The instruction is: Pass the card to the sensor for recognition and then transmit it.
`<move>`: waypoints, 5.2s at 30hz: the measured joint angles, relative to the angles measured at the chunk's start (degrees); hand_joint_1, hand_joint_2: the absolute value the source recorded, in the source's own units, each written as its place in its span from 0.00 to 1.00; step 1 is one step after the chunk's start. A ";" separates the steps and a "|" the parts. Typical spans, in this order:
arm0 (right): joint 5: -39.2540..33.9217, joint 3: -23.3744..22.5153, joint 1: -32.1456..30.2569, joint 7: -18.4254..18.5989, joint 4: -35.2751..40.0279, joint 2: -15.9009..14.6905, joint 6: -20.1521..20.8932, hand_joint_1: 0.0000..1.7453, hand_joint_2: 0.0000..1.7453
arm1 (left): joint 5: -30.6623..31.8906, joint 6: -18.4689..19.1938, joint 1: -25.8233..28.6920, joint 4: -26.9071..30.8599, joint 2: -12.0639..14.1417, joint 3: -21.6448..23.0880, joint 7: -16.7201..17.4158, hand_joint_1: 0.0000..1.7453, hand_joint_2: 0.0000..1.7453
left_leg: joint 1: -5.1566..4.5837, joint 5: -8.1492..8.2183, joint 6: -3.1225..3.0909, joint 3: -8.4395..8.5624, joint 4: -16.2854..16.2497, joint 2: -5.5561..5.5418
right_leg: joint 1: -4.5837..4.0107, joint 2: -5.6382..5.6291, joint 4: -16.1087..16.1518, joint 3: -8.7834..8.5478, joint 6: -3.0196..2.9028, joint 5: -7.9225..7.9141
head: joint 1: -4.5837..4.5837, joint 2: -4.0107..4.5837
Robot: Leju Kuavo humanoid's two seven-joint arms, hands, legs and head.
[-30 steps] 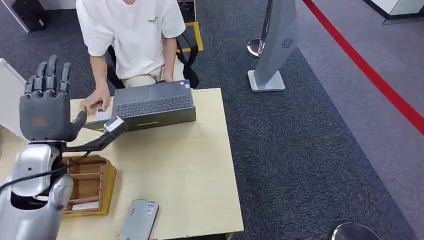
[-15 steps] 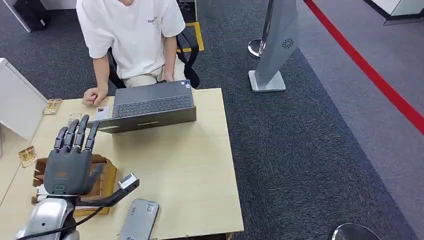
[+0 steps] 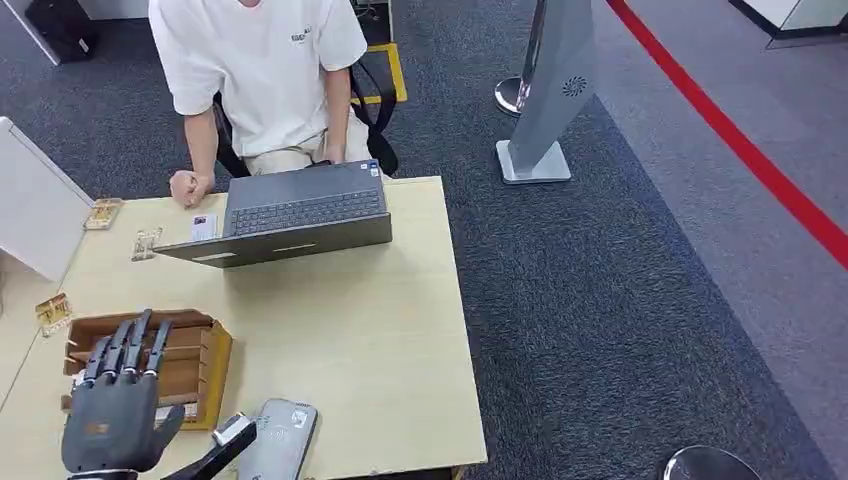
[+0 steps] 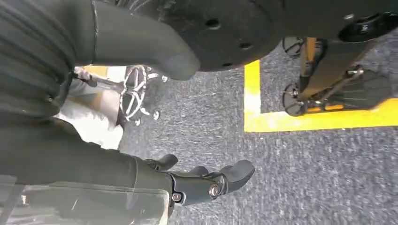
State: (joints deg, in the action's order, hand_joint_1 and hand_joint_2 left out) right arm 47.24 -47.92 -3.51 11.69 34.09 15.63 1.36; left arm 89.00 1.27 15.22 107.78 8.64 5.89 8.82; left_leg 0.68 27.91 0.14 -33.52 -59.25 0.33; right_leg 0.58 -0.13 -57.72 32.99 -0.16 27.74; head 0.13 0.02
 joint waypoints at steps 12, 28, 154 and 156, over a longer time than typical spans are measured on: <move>-2.12 4.20 -2.15 1.10 3.48 0.00 0.81 0.00 1.00 | 0.00 -0.11 1.75 -3.17 -5.69 -11.75 -2.92 0.00 1.00 | 0.00 0.00 0.00 -0.02 0.00 -0.04 | 0.00 0.03 0.00 -0.03 0.00 0.00 | 0.00 0.00; 1.72 3.77 -2.25 -0.30 3.90 0.04 2.08 0.00 1.00 | 0.00 -1.46 0.13 -7.78 -7.85 -17.91 -0.85 0.00 1.00 | 0.01 0.00 0.00 -0.01 0.00 -0.07 | -0.01 0.07 -0.01 -0.04 0.00 0.00 | 0.00 0.00; 28.48 -7.82 0.04 -8.35 -4.65 -0.17 5.84 0.00 1.00 | 0.00 3.08 -56.53 -25.32 -1.65 10.36 12.23 1.00 1.00 | 0.00 -0.31 -0.01 -0.05 -0.04 -0.28 | -0.01 0.32 -0.06 -0.06 -0.04 -0.25 | 0.07 0.00; 28.69 -8.24 0.24 -8.48 -5.24 -0.20 5.77 0.00 1.00 | 0.00 2.95 -57.76 -27.50 -1.29 10.89 12.49 0.00 1.00 | 0.00 -0.31 -0.01 -0.05 -0.04 -0.28 | -0.02 0.32 -0.06 -0.06 -0.04 -0.25 | 0.04 0.00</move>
State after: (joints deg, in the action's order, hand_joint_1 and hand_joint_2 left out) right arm 75.93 -56.15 -3.27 3.21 28.85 15.43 7.13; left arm 89.00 4.22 -42.55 80.28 7.34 16.79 21.31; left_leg 0.68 27.61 0.13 -33.58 -59.29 0.05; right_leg 0.56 0.19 -57.77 32.93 -0.20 27.50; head 0.17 0.02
